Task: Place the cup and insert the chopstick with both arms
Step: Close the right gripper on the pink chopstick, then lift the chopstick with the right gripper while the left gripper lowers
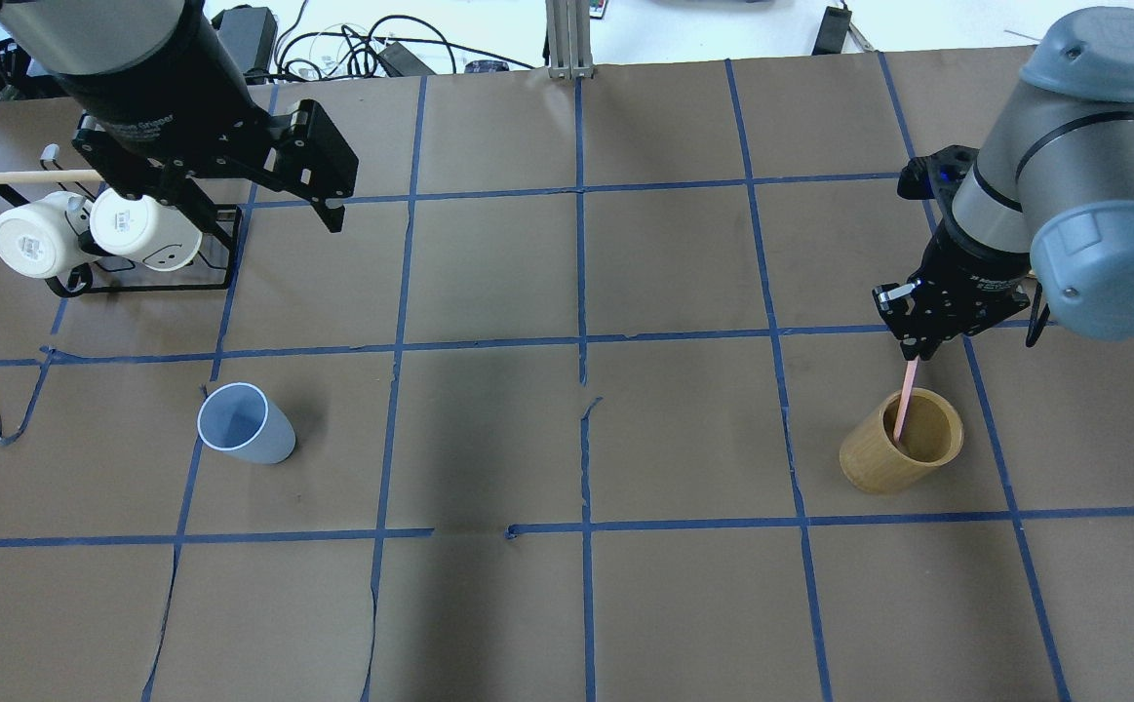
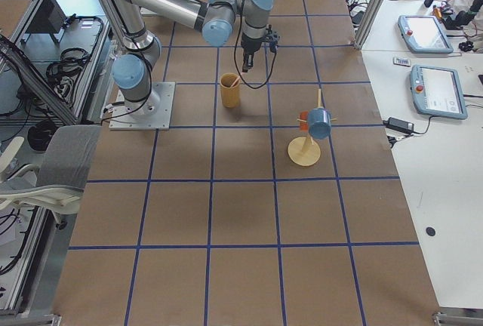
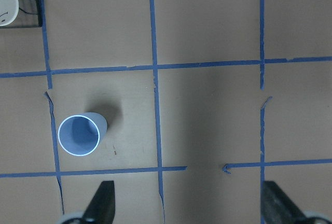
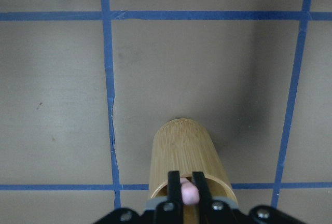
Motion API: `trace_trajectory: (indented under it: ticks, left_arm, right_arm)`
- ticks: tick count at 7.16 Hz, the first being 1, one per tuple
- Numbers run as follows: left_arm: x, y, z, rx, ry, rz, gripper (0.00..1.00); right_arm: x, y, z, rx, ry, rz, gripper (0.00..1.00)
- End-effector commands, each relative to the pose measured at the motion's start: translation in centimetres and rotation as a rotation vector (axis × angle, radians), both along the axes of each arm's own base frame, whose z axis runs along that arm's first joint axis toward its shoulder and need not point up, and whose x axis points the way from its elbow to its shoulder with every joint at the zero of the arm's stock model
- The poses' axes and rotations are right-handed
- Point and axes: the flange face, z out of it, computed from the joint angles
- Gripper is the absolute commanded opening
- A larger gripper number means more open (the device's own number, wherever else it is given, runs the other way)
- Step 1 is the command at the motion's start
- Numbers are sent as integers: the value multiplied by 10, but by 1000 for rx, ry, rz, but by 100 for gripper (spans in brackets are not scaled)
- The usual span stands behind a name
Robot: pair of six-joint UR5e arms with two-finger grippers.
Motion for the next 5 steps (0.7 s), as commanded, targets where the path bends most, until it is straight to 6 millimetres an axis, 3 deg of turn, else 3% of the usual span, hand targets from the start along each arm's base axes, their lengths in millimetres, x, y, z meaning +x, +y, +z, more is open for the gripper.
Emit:
trace_trajectory:
  ticks: [1, 2, 4, 5]
  left_arm:
    - [0, 1, 0, 2, -3, 0, 100]
    - [0, 1, 1, -1, -2, 0, 100]
    - [1, 3, -3, 14, -4, 0, 100]
    - [3, 5, -18, 42, -9, 1, 100]
  right_arm:
    - [0, -5, 11, -21, -4, 0, 15]
    - [1, -4, 10, -12, -5, 0, 7]
    - [-1, -5, 16, -23, 9, 0, 1]
    - [-1, -7, 28, -43, 10, 1, 1]
